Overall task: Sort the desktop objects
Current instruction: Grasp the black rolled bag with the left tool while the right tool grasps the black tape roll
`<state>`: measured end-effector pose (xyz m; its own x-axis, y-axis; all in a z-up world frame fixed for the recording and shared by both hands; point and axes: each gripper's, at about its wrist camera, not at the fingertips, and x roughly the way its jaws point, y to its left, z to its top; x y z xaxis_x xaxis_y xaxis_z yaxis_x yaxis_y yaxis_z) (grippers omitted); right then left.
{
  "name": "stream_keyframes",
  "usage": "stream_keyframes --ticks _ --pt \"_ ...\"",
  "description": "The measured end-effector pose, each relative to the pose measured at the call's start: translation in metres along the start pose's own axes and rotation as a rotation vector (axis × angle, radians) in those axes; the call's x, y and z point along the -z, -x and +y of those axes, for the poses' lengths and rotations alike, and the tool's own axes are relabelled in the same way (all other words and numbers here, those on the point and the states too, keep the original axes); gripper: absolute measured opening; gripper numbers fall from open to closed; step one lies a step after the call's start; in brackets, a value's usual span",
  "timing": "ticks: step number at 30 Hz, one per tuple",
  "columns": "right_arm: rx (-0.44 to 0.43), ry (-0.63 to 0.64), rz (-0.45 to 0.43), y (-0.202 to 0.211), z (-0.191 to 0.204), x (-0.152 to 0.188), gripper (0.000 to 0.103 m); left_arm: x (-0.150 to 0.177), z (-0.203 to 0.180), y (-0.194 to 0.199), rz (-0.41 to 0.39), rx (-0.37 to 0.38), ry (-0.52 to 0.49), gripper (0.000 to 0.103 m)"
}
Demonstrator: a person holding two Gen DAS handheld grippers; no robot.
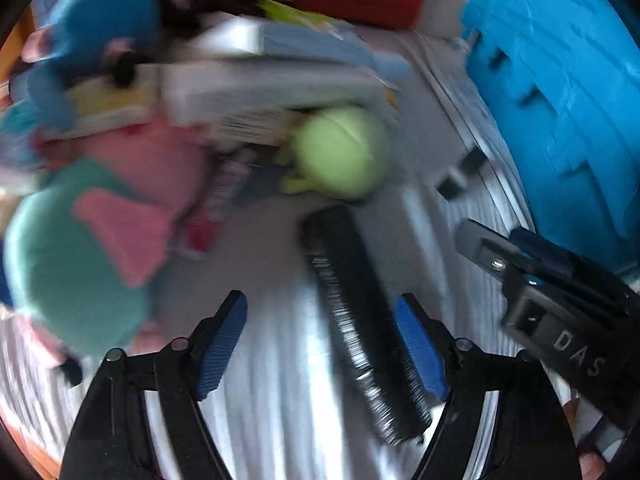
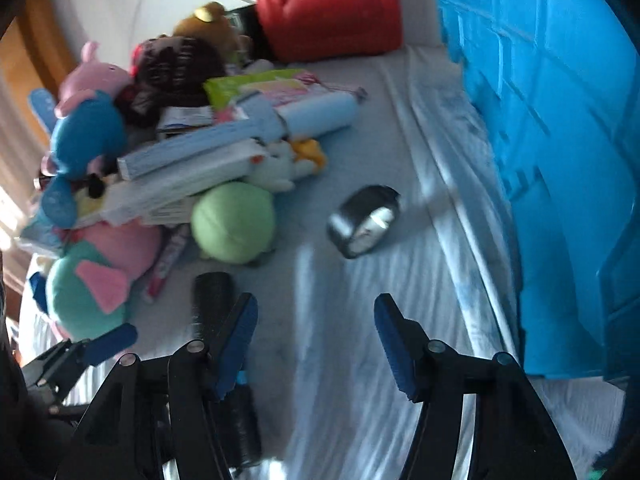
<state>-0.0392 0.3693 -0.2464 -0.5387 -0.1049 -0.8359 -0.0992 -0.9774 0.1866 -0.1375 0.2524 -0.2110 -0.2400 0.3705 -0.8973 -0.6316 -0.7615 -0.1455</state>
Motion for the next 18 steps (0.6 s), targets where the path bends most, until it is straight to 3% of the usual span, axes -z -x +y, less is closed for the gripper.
stream_keyframes --ticks 1,2,3,5,11,15,16,17,18 --pt "0.004 -0.009 0.005 -0.003 -0.003 0.000 0.060 0.000 -0.005 -0.006 0.006 0.054 -0.023 0.049" --pt "0.004 -0.017 0.009 -0.006 -0.006 0.000 0.052 -0.001 -0.005 -0.008 0.007 0.081 -0.025 0.043" --pt "0.008 -0.022 0.009 -0.008 -0.007 -0.001 0.043 -0.004 -0.006 -0.008 -0.003 0.064 -0.034 0.041" --pt "0.010 -0.030 -0.003 -0.010 -0.010 -0.004 0.043 -0.010 -0.003 -0.008 -0.023 0.021 -0.054 0.037" --pt "-0.004 -0.043 -0.018 -0.025 -0.013 -0.018 0.043 -0.032 0.024 -0.006 -0.070 -0.060 -0.042 0.033" --pt "0.005 -0.034 -0.010 -0.044 -0.011 -0.029 0.042 -0.035 0.026 -0.015 -0.044 -0.045 -0.047 0.033" --pt "0.007 -0.027 -0.006 -0.048 -0.010 -0.031 0.039 -0.035 0.025 -0.014 -0.045 -0.052 -0.051 0.033" --pt "0.010 -0.013 0.004 -0.051 -0.009 -0.033 0.026 -0.035 0.025 -0.014 -0.043 -0.054 -0.049 0.032" --pt "0.011 0.001 0.013 -0.052 -0.007 -0.034 0.021 -0.036 0.023 -0.015 -0.039 -0.044 -0.038 0.032"
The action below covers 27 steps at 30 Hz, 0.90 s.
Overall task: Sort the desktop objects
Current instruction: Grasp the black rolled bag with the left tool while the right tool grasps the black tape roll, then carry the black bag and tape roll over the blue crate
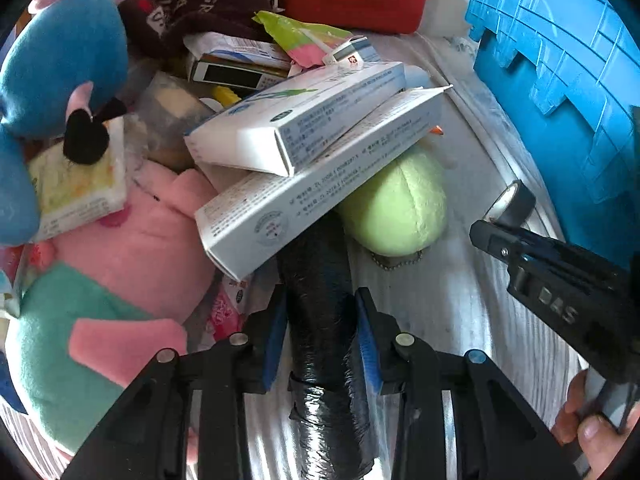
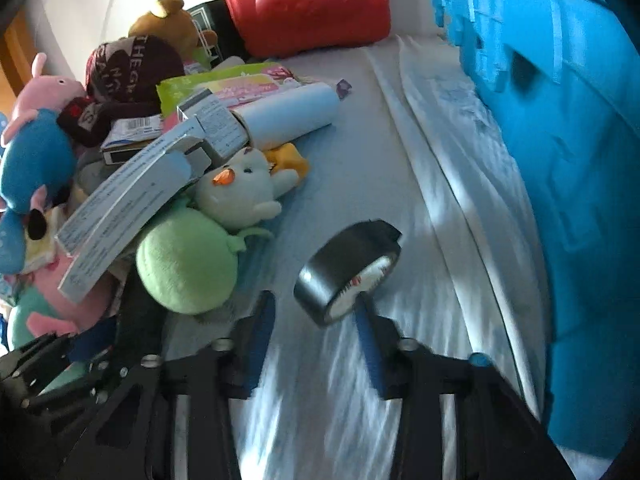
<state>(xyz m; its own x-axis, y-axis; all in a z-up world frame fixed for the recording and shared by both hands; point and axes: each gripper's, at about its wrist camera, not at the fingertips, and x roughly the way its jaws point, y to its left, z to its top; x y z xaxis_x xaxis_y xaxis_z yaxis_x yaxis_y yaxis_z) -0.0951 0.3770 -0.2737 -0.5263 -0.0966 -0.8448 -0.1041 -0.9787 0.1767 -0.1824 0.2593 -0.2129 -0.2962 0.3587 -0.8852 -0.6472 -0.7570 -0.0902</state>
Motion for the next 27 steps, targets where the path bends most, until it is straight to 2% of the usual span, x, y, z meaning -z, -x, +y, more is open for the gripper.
stream_keyframes --ticks 3,9,13,21,27 --pt "-0.016 0.050 0.010 0.009 0.007 0.001 0.012 0.004 -0.001 0.007 0.008 0.021 0.030 0.032" --pt "-0.074 0.108 0.011 0.047 0.025 0.006 0.011 0.016 0.004 0.054 -0.048 0.011 0.036 0.032" --pt "-0.123 0.153 -0.023 0.080 0.041 0.000 0.011 0.008 0.006 0.089 -0.117 -0.006 0.033 0.031" --pt "-0.145 0.254 -0.205 0.173 0.068 -0.046 0.011 -0.034 -0.007 0.175 -0.337 -0.040 -0.001 0.031" --pt "-0.170 0.260 -0.379 0.256 0.061 -0.078 0.011 -0.071 -0.035 0.245 -0.523 -0.029 -0.066 0.029"
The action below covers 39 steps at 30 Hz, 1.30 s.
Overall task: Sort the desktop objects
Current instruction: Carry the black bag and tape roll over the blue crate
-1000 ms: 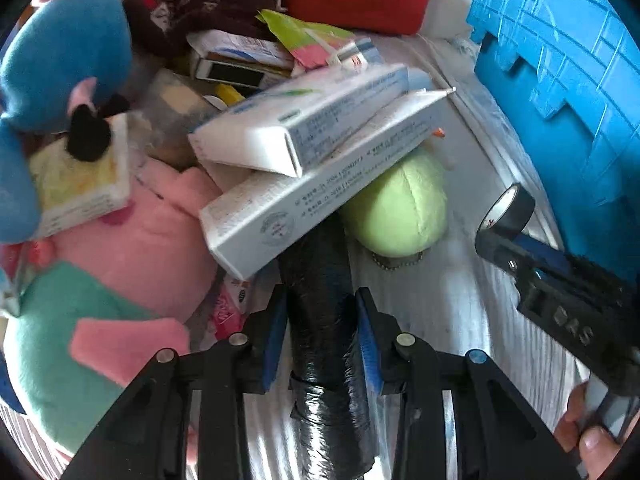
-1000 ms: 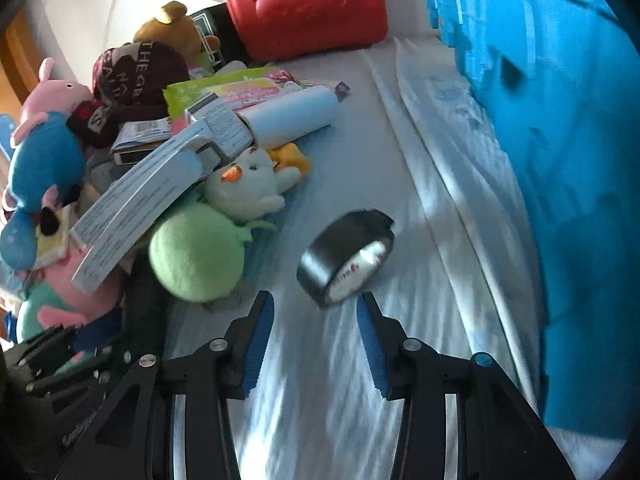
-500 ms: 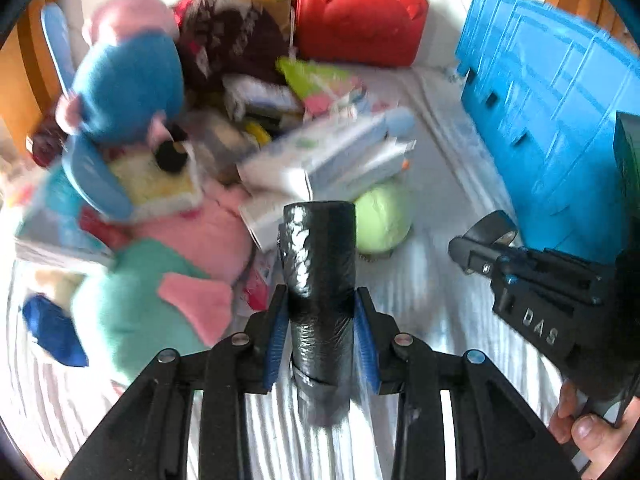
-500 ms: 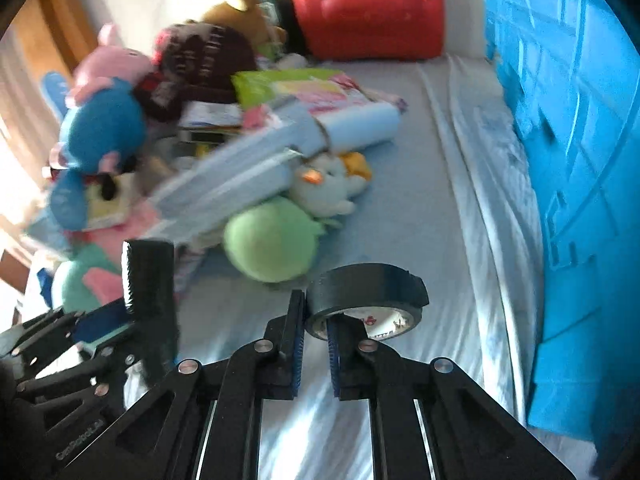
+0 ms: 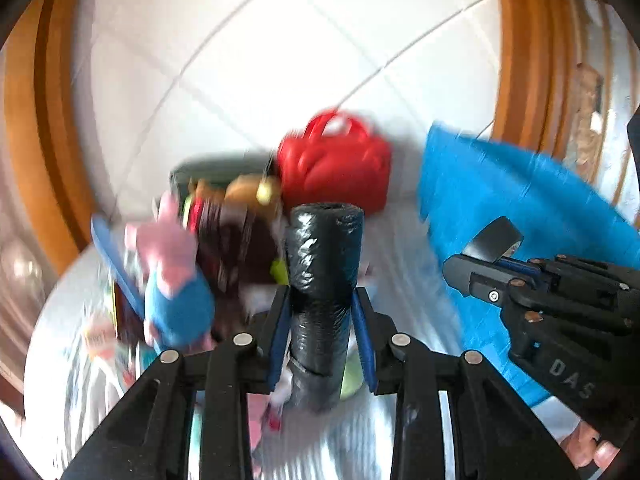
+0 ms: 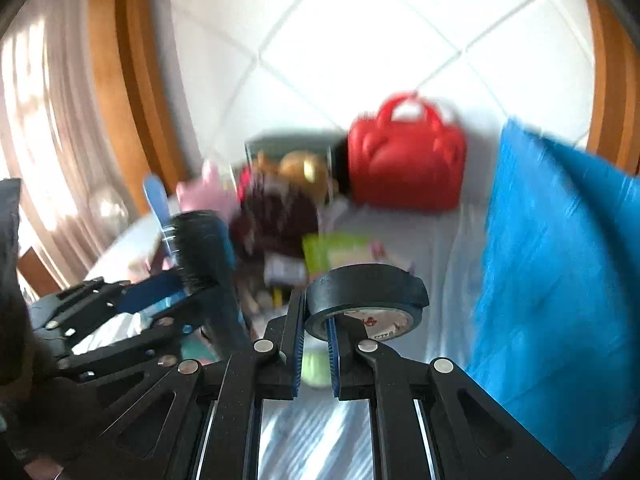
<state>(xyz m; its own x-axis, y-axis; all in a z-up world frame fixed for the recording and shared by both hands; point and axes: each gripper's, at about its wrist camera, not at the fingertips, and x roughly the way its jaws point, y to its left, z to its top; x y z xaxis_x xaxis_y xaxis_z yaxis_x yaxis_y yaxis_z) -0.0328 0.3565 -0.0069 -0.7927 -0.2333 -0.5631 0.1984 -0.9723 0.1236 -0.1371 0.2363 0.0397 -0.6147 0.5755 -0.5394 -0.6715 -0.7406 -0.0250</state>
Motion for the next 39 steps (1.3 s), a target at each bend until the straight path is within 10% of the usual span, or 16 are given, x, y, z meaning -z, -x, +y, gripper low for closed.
stream_keyframes --ticks 8,13,24,28,39 --pt "0.161 -0.021 -0.137 0.084 -0.066 -0.054 0.011 -0.088 -0.083 0.031 -0.176 0.109 -0.093 0.020" --pt "0.291 -0.108 -0.101 0.108 -0.142 -0.055 0.011 -0.121 -0.152 0.011 -0.155 0.214 -0.147 0.015" --pt "0.457 -0.083 0.402 0.075 -0.284 0.030 0.020 -0.081 -0.287 -0.029 0.093 0.307 -0.359 0.020" --pt "0.461 -0.047 0.502 0.070 -0.303 0.052 0.023 -0.068 -0.305 -0.040 0.149 0.297 -0.365 0.046" --pt "0.443 -0.013 0.495 0.088 -0.305 0.056 0.100 -0.051 -0.303 -0.036 0.156 0.290 -0.319 0.056"
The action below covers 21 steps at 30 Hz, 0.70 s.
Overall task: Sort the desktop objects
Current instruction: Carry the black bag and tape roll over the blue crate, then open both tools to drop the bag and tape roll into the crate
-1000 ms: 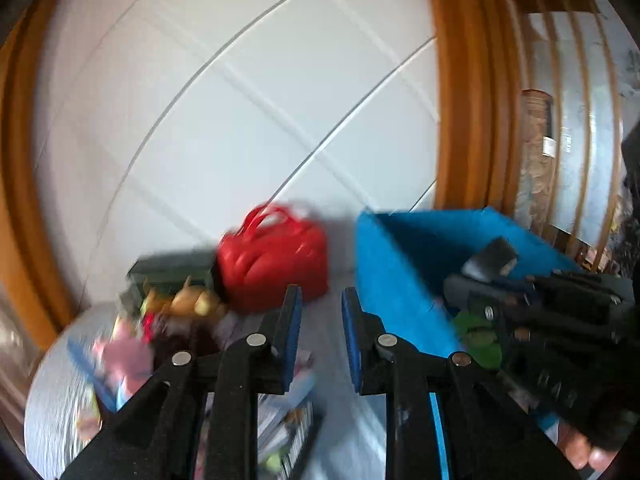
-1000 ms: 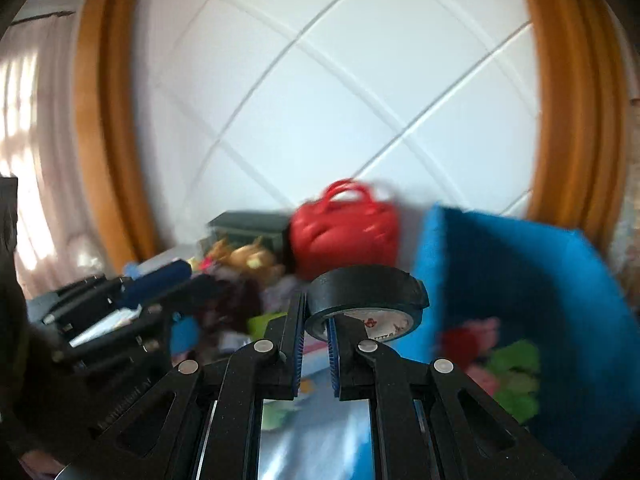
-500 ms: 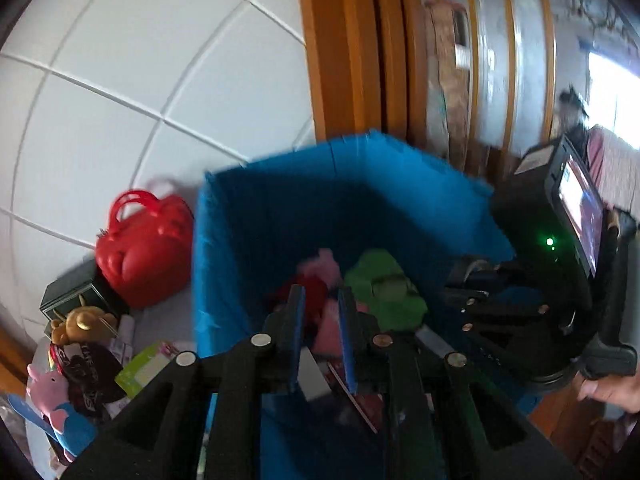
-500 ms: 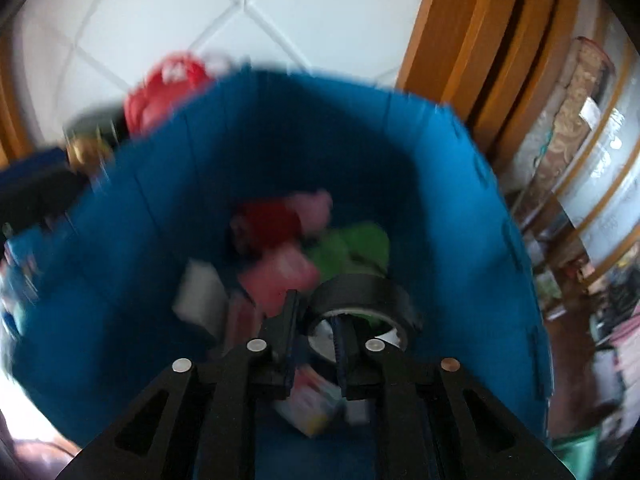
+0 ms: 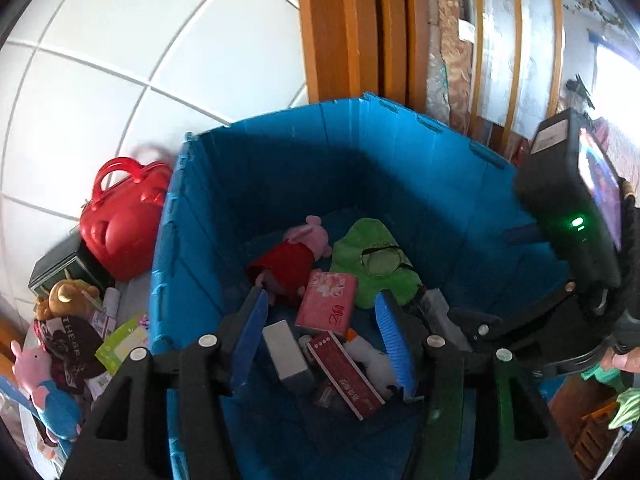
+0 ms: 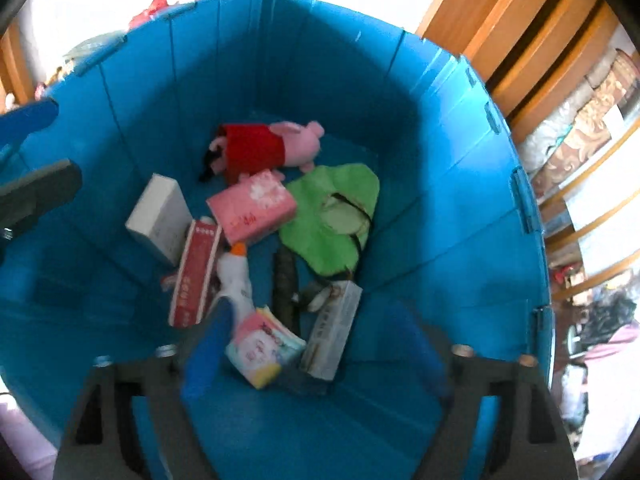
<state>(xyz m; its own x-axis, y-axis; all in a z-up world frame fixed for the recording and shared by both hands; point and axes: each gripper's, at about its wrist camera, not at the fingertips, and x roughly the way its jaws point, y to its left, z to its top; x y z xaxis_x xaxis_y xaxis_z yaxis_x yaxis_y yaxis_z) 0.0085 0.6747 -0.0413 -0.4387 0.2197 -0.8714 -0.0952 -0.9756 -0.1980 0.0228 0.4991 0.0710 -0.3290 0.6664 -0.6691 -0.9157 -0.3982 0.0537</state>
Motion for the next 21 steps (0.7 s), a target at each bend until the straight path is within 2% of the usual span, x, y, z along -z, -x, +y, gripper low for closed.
stream_keyframes --ticks 1,3,4,5,7,11,15,21 --pt "-0.002 -0.005 -0.037 0.010 0.004 -0.001 0.102 0.002 0.006 0.006 -0.016 -0.009 0.012 0.056" --pt "-0.017 -0.024 -0.118 0.032 0.013 -0.003 0.103 0.007 0.019 0.021 -0.056 -0.035 0.043 0.067" --pt "-0.035 -0.036 -0.164 0.044 0.019 -0.004 0.103 0.012 0.029 0.031 -0.086 -0.055 0.063 0.077" --pt "-0.065 -0.050 -0.213 0.056 0.026 -0.006 0.103 0.015 0.036 0.038 -0.107 -0.073 0.079 0.080" --pt "-0.112 -0.073 -0.287 0.073 0.040 -0.009 0.103 0.029 0.061 0.057 -0.158 -0.126 0.127 0.080" --pt "-0.201 -0.069 -0.422 0.102 0.087 -0.021 0.103 0.063 0.113 0.083 -0.200 -0.196 0.209 0.080" --pt "-0.299 -0.057 -0.486 0.113 0.134 -0.034 0.103 0.105 0.163 0.094 -0.160 -0.277 0.267 0.080" --pt "-0.449 -0.008 -0.470 0.105 0.222 -0.053 0.103 0.186 0.237 0.095 -0.033 -0.386 0.348 0.080"
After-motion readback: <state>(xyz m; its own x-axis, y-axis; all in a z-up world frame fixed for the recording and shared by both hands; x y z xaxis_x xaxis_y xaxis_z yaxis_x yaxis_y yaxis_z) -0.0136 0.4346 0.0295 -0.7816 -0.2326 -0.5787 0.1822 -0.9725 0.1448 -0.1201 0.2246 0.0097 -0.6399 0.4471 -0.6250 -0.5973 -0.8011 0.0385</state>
